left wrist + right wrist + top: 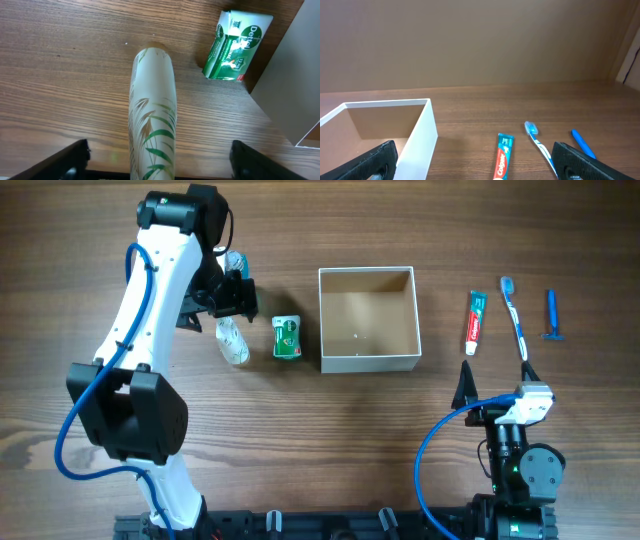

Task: Pack container
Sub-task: 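Close the left gripper on the Pantene tube and lift it, then carry the tube right over the white box with the left gripper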

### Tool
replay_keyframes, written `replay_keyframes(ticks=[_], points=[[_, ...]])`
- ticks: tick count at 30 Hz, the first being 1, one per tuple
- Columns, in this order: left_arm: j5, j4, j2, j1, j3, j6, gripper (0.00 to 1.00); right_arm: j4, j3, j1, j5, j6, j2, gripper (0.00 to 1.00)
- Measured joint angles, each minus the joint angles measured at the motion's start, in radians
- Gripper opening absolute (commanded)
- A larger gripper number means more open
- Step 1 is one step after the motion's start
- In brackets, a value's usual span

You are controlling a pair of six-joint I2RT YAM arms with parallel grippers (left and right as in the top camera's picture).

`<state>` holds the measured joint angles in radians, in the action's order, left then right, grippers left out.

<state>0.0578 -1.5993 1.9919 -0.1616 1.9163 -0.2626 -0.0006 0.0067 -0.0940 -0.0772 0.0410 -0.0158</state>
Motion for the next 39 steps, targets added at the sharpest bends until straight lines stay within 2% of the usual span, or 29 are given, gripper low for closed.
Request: replay_keyframes(ticks=[4,10,19,33,39], points=[[-0.004,0.002,0.0,0.0,-0.014,-0.007,0.59,0.0,0.0,0.0,0.0,0.0,0.0,1.0],[-0.004,0.003,0.0,0.0,-0.027,-0.009,0.5,0.0,0.0,0.0,0.0,0.0,0.0,1.0],[-0.005,-0.005,0.0,0.0,-0.027,-0.011,0.04,0.0,0.0,0.0,0.0,0.0,0.0,1.0],[0.016,-0.049,0.004,0.0,-0.004,-0.009,0.04,0.0,0.0,0.0,0.0,0.0,0.0,1.0],[0.069,-0.081,0.001,0.0,0.17,-0.009,0.04,0.0,0.0,0.0,0.0,0.0,0.0,1.0]])
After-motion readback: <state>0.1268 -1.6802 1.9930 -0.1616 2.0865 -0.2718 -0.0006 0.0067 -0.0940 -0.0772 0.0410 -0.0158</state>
